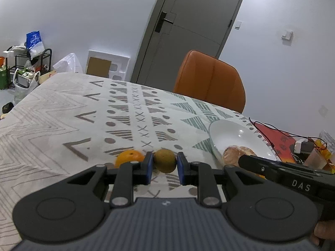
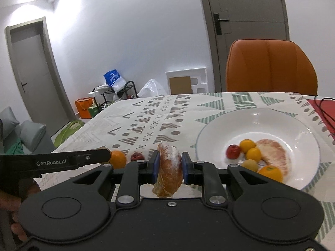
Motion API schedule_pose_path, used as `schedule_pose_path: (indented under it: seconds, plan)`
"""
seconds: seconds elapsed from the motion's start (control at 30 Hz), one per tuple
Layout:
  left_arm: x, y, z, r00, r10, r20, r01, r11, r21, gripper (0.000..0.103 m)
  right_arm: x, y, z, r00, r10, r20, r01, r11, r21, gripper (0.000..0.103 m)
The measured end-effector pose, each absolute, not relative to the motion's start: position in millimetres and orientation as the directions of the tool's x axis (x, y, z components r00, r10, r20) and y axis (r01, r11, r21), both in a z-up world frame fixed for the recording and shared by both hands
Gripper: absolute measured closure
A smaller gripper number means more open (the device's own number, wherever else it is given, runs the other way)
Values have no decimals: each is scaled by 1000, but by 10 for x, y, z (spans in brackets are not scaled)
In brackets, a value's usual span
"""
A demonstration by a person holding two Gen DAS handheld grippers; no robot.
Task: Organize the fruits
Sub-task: 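Carry the yellow-green fruit with the left tool while the right tool carries the pomelo segment to the bowl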
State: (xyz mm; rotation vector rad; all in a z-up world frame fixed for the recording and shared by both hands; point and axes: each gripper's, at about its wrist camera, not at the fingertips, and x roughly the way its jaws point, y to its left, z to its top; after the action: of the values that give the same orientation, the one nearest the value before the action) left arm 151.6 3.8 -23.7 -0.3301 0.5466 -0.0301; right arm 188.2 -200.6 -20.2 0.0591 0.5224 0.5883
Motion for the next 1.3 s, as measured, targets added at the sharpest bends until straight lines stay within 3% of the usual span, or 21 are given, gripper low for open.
schedule_pose_path:
  seconds: [1.3]
  plan:
    - [2194, -878, -259, 817, -196, -543, 67, 967, -248, 80, 2464, -3217, -378, 835, 346, -427, -262, 934, 243, 83]
